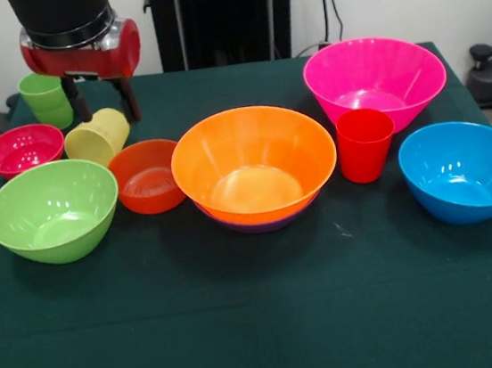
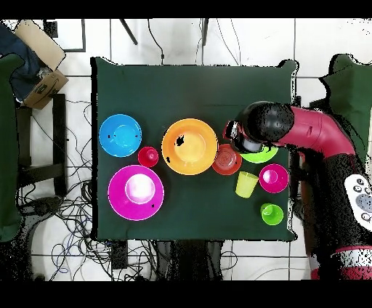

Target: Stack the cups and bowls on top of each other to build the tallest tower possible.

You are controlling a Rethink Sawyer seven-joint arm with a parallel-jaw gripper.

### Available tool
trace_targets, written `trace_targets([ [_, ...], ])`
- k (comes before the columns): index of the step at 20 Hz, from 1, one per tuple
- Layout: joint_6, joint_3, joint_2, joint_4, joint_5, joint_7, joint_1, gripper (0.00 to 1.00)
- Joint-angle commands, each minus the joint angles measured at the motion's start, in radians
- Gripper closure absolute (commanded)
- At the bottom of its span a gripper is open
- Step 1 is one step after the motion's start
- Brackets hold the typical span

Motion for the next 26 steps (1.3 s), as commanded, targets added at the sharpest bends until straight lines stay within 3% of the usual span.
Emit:
trace_targets([
  [1, -0.074, 0.057, 0.108, -0.026, -0.045, -0.135, -0.004, 0.0],
  [7, -0.061, 0.057, 0.138, -0.068, -0.039, -0.126, 0.0, 0.0],
  [15, 0.033, 0.059, 0.162, -0.168, -0.022, -0.129, 0.024, 0.0],
  [21, 0.023, 0.052, 0.129, -0.124, -0.014, -0.114, 0.024, 0.0],
  [26, 0.098, 0.045, 0.039, -0.071, 0.004, -0.126, 0.024, 0.0],
])
